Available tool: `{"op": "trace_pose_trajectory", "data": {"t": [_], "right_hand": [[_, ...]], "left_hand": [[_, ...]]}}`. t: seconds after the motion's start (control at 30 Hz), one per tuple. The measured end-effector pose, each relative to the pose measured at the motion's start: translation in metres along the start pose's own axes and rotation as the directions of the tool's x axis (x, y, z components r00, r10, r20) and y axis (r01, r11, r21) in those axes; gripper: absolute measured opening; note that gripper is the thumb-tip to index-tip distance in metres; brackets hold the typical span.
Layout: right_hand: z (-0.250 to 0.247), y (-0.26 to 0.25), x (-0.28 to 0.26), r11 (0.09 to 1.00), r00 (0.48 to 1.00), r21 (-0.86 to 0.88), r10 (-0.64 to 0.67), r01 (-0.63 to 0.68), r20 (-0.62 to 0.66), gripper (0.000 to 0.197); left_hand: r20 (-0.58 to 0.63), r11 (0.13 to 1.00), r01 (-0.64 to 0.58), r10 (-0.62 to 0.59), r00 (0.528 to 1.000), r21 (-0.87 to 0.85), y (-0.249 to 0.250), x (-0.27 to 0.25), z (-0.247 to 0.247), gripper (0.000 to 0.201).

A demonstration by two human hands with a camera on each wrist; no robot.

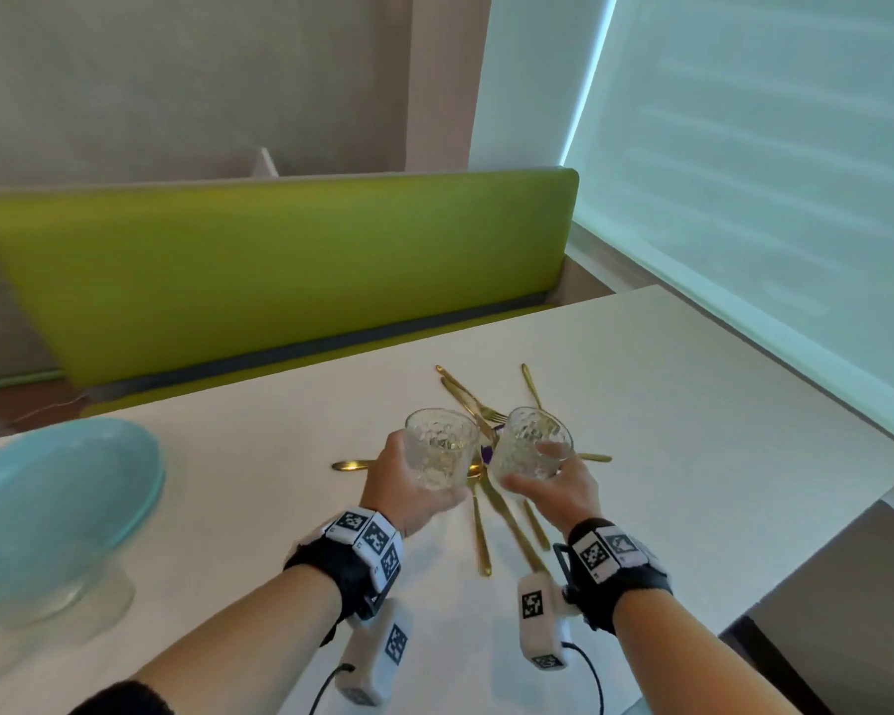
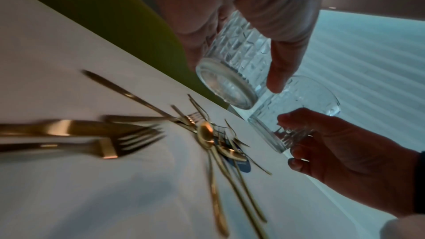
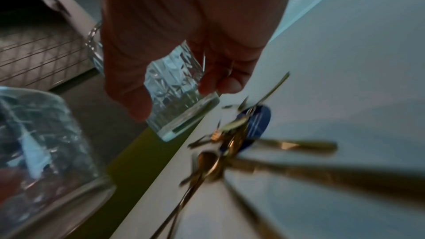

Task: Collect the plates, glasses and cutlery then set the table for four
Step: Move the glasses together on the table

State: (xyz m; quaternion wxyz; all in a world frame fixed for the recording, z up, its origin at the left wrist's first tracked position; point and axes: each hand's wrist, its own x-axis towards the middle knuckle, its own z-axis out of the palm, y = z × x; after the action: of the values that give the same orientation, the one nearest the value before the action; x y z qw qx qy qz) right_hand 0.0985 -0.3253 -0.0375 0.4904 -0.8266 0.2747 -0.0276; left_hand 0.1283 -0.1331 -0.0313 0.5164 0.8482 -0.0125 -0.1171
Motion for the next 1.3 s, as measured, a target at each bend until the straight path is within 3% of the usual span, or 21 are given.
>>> {"op": "trace_pose_trajectory", "data": {"t": [0.13, 0.27, 0.57, 0.87, 1.3], "right_hand": [[0.068, -0.02, -0.065, 0.997, 0.989, -0.041, -0.059, 0.065, 0.134, 0.065], [0.132, -0.03, -0.12, 0.984, 0.956, -0.125, -0.084, 0.123, 0.282, 0.063], [0.233, -0.039, -0.199, 0.941, 0.868, -0.238, -0.1, 0.242, 0.486, 0.073], [0.278, -0.042, -0.235, 0.911, 0.835, -0.276, -0.117, 0.306, 0.538, 0.075], [0.294, -0.039, -0.238, 0.901, 0.852, -0.298, -0.131, 0.316, 0.507, 0.075]], "left_hand": [[-0.107, 1.0, 0.026, -0.024, 0.994, 0.017, -0.05, -0.053, -0.061, 0.086], [-0.208, 0.991, 0.123, -0.132, 0.969, -0.054, -0.108, -0.102, -0.109, 0.095], [-0.352, 0.959, 0.274, -0.282, 0.892, -0.073, -0.198, -0.177, -0.186, 0.093], [-0.424, 0.931, 0.349, -0.36, 0.831, -0.106, -0.236, -0.2, -0.215, 0.095], [-0.407, 0.931, 0.363, -0.342, 0.847, -0.026, -0.252, -0.189, -0.223, 0.098]]}}
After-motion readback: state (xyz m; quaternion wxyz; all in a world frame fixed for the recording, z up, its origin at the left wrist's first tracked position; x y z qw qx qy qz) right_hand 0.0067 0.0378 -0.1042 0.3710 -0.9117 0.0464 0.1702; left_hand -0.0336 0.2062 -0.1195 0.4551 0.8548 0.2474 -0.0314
